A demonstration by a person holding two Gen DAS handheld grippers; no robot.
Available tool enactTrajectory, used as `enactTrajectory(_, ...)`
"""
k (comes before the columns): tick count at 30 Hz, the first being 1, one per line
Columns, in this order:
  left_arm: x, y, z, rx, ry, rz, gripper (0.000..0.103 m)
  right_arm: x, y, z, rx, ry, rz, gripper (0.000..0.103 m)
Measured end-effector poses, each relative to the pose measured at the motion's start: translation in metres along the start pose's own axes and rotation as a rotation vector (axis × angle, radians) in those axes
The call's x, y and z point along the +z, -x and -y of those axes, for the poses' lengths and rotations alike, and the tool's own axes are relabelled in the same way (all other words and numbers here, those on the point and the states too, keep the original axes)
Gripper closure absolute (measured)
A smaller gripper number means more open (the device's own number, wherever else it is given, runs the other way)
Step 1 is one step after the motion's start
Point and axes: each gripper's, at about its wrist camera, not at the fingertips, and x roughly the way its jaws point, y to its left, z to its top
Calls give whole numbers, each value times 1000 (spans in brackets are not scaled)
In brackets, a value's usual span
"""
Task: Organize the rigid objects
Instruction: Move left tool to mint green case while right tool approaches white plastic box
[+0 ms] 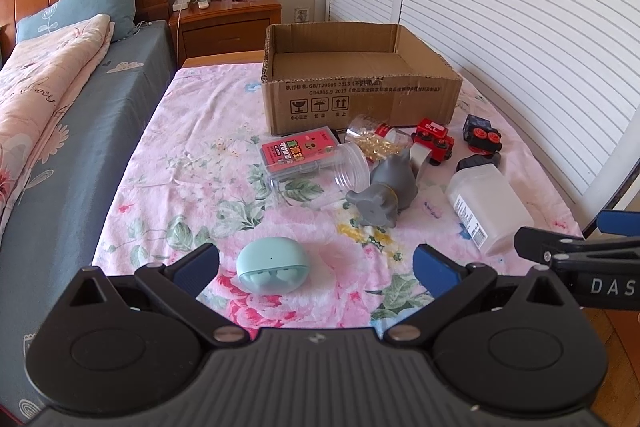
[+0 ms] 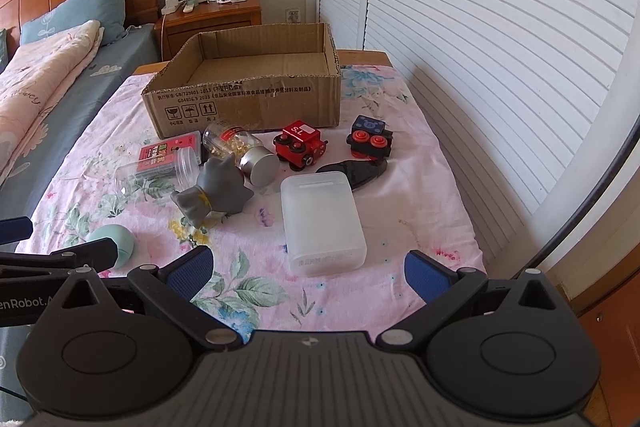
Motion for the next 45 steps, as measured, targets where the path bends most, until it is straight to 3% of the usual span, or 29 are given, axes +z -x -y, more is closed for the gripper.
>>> enactTrajectory(12,4,-10,-3,-44,-54,35,1,3,-5,-2,55,38,41,0)
enactTrajectory(20,-5,-27,-14,-76,-184,80,1,-1,-25,4,103,118,81,0)
enactTrajectory(25,-17,-50,-28,-84,-228,22,1,-7,-50,13,129,116,36,0)
enactTrajectory(36,-32,-86,-43,-132,-189,-87,0,-24,-102,24,127,133,-80,0)
enactTrajectory(45,-24,-97,-47,-199,-234,-70,1,-30,-104,24,128,194,-23,0)
